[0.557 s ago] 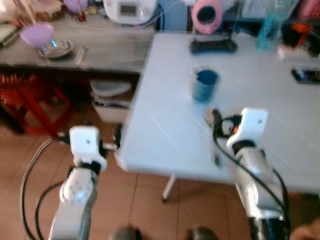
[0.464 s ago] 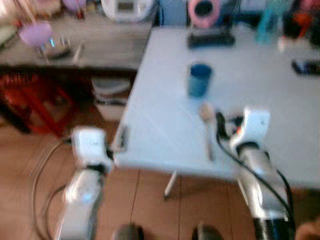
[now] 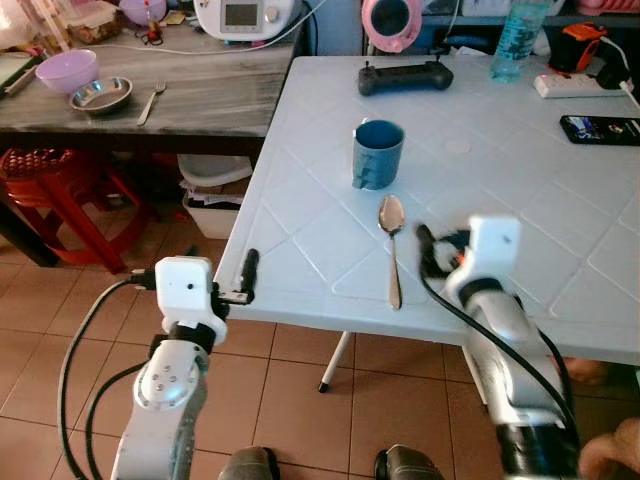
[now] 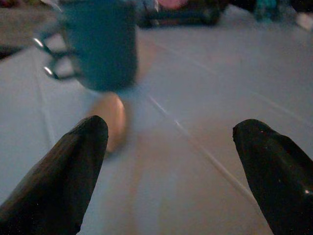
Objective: Setting the table
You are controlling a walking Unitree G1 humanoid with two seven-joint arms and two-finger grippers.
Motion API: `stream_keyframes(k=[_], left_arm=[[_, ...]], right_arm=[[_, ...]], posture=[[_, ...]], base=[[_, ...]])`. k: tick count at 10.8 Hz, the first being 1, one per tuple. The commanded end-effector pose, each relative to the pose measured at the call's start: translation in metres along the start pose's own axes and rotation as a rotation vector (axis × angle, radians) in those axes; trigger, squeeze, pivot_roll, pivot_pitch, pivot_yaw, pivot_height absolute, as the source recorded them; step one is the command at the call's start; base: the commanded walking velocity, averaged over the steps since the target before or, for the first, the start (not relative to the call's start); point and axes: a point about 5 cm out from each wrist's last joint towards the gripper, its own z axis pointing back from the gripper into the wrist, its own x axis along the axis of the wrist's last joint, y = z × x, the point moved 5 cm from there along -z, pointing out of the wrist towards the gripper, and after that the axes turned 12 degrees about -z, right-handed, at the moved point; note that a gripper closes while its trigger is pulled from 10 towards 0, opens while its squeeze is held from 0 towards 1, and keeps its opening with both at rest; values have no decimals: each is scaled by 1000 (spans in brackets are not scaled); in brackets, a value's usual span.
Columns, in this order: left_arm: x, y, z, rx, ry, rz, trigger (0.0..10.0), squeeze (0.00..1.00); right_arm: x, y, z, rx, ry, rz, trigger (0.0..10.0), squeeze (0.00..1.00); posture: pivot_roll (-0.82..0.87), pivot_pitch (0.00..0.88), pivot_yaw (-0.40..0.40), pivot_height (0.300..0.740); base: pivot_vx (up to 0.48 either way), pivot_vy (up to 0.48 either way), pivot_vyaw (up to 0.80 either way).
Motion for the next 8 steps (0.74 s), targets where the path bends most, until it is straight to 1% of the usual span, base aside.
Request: stream_keyframes(k=[1,2,3,5,8], left_arm=[[3,3,1,10,-2,-14,10000,0],[4,3,1,8,-3,-16,10000,0],[3,2,2,7,-2,-15,10000,0],[3,0,5,2,6,-12,10000,0],[2,-1,5,-9,11,-10,10000,0]], right_arm=[[3,10,-4,36,-6,3,10000,0],[2,21,-10,58,8,-1,10000,0],[-5,23,-10,50,40,0,10000,0],[-20,29,-6,61,102,-11,10000,0],[-34,40,2,90,180,-42,10000,0]], posture=[[39,122,88,740],[42,133,86,740],[45,136,83,740],[48,151,80,740],[40,157,81,740]], base=[[0,0,0],[0,0,0],[0,0,0],[0,0,0],[0,0,0]])
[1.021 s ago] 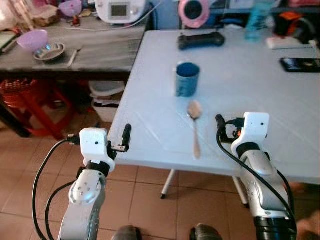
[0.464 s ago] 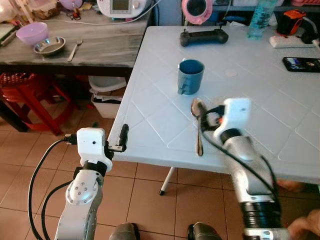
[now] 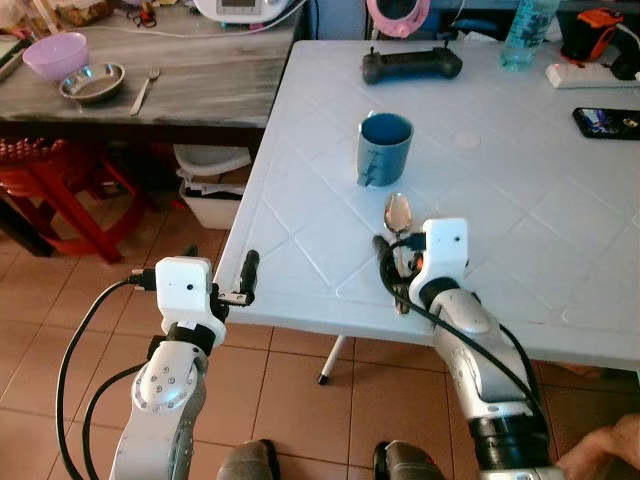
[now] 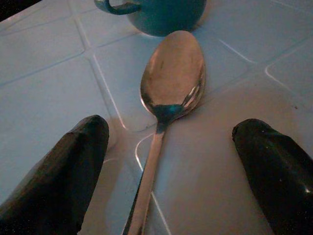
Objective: Setting the table
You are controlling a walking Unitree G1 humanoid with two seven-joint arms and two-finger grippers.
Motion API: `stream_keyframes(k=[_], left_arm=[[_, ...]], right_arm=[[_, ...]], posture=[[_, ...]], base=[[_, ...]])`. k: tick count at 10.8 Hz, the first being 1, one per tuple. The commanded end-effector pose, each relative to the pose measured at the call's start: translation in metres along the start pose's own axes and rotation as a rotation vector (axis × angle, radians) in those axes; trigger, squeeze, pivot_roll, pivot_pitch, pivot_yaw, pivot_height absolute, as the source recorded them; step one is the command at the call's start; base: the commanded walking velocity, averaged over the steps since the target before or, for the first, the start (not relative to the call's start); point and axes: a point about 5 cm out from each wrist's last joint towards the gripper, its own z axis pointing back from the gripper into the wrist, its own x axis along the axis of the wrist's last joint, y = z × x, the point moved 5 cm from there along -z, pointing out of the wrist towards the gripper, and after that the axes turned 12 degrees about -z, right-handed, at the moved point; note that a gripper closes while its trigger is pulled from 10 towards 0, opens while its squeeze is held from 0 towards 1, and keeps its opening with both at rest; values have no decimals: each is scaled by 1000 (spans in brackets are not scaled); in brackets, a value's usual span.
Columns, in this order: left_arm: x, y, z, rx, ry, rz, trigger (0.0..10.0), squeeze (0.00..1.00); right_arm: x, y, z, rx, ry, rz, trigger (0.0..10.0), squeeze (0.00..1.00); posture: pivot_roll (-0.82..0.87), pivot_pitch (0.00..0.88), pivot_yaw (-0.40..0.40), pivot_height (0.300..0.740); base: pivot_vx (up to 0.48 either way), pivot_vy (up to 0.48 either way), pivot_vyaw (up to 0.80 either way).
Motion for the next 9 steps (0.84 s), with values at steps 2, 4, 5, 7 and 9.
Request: stream_keyframes(k=[2,4,5,7,9], left_arm=[[0,0,2,-4,7,-2,10000,0],[0,-1,2,-11,9,2,10000,0],[-1,-1,2,-14,10,3,10000,0],[-2,-9,4,-64,13,39,10000,0],[-2,-22,10,-162,7,88,10000,0]], right_arm=[[-12,4,3,17,77,4,0,0],[-23,0,1,15,154,17,0,0],[-23,-3,-2,4,163,25,0,0],[-28,-10,-4,-5,205,25,0,0],[-35,-20,-3,-36,232,17,0,0]], posture=[[38,156,79,740],[38,156,78,740],[39,155,79,740],[42,158,76,740],[45,162,77,740]], base=[[0,0,0],[0,0,0],[0,0,0],[0,0,0],[0,0,0]])
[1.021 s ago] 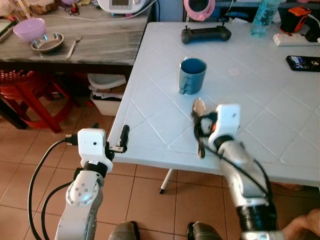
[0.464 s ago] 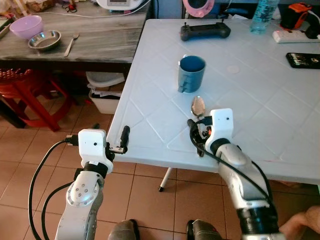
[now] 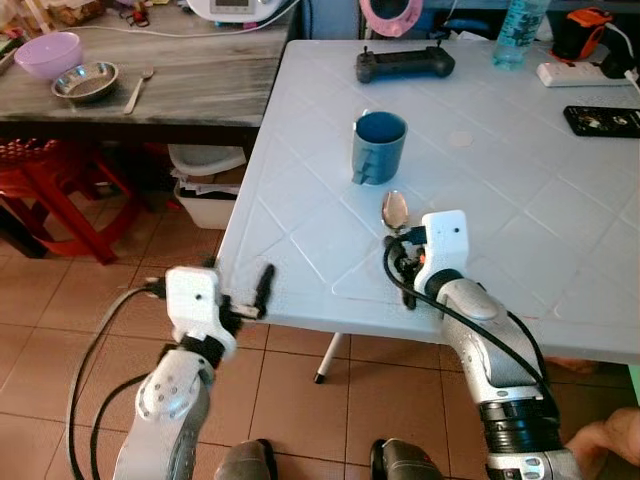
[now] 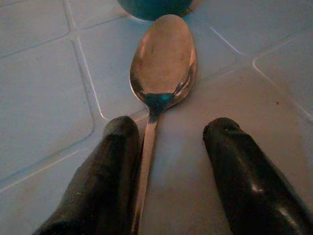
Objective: Setting the table
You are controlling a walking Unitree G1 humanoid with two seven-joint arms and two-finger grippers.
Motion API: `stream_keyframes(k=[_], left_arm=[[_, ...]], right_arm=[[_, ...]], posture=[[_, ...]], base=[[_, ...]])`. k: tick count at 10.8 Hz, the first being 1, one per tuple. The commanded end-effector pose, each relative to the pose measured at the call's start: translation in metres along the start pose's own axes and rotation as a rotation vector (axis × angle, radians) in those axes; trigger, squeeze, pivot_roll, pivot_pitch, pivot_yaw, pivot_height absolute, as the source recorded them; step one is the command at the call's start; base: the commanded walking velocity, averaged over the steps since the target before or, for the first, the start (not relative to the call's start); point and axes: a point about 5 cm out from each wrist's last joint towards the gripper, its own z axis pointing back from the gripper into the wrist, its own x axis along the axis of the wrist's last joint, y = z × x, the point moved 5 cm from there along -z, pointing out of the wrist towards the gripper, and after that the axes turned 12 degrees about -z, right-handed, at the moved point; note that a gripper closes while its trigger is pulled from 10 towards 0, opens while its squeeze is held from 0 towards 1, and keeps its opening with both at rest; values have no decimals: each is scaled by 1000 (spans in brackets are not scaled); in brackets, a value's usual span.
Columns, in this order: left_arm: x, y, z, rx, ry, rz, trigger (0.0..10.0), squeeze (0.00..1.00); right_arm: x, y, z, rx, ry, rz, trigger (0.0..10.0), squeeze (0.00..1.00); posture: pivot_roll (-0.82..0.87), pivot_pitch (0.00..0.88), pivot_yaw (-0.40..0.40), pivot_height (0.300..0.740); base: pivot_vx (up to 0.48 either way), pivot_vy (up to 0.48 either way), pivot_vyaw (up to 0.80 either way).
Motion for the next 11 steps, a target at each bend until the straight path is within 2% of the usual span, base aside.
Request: stream_keyframes(k=[1,6,8,9,11], left_arm=[[2,-4,3,-40,0,4,10000,0],[3,-1,5,-26,-2,4,10000,0],[4,2,5,-9,0,-3,10000,0],[4,4,4,3,0,-7,10000,0],[3,3,4,1,1,-12,10000,0]], right_arm=[[-41,-13,1,-52,149,-32,0,0],[-58,-28,1,-85,203,-44,0,0],[-54,-34,-3,-94,200,-37,0,0],[-45,-37,-5,-98,176,-40,0,0],[-44,-37,-4,-110,172,-89,0,0]], posture=[[45,166,80,740],[49,176,78,740],[47,180,81,740],[45,181,81,740],[41,181,80,740]], base=[[0,0,0],[0,0,0],[0,0,0],[0,0,0],[0,0,0]])
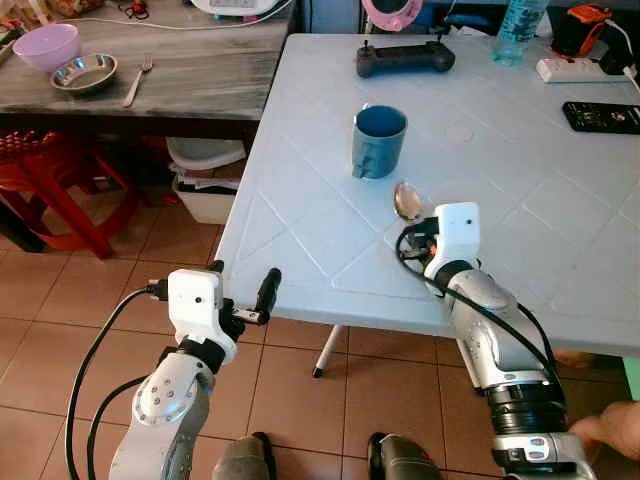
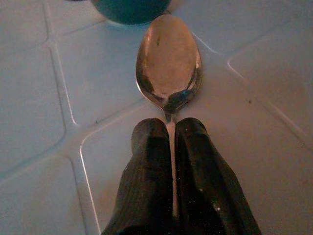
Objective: Setting the table
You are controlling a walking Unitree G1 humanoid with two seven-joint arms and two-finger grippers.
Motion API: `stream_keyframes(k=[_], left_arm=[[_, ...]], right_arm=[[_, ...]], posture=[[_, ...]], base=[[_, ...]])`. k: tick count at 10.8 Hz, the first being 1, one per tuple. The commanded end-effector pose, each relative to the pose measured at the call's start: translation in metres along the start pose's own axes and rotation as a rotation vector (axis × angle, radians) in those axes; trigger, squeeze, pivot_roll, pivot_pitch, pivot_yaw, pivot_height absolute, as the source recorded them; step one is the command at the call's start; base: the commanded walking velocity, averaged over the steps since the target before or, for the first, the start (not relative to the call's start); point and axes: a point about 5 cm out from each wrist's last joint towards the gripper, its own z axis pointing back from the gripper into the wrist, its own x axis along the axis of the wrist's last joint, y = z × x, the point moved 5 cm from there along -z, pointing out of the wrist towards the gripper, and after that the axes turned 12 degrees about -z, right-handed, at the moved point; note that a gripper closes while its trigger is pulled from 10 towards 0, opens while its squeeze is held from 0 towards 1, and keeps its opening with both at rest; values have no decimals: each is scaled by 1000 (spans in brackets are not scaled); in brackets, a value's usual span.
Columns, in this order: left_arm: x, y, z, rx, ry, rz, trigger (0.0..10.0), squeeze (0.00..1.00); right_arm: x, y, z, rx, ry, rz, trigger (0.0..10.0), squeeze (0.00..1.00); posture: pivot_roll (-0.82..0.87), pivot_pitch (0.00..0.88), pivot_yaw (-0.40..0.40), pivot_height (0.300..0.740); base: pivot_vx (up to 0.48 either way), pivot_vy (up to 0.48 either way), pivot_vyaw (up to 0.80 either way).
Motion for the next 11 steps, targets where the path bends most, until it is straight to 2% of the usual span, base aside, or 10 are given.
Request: stream_keyframes(k=[1,2,4,6,7,8,10,11], left_arm=[[3,3,0,10,-5,-23,10000,0],[1,4,0,21,5,-28,10000,0],[0,7,-2,39,9,-27,10000,0],[-5,12,-2,65,34,-56,10000,0],[-5,14,-3,72,38,-61,10000,0],[-6,17,-5,91,42,-72,10000,0],[-6,20,-8,112,42,-83,10000,0],[-7,20,-9,116,43,-76,10000,0]], right_arm=[[-49,-22,6,-97,187,-64,0,0],[-48,-16,11,-103,172,-157,0,0],[-41,0,17,-63,142,-207,0,0],[-39,24,27,10,173,-195,0,0],[-43,35,31,58,207,-145,0,0],[-49,41,33,90,237,-147,0,0],[-49,42,33,101,248,-145,0,0],[-43,45,31,125,225,-100,0,0]], posture=[[41,181,80,740],[40,178,79,740],[35,175,76,740],[32,170,77,740],[28,168,77,740],[25,163,76,740],[22,157,76,740],[21,154,74,740]], base=[[0,0,0],[0,0,0],[0,0,0],[0,148,0],[0,480,0],[0,480,0],[0,480,0],[0,480,0]])
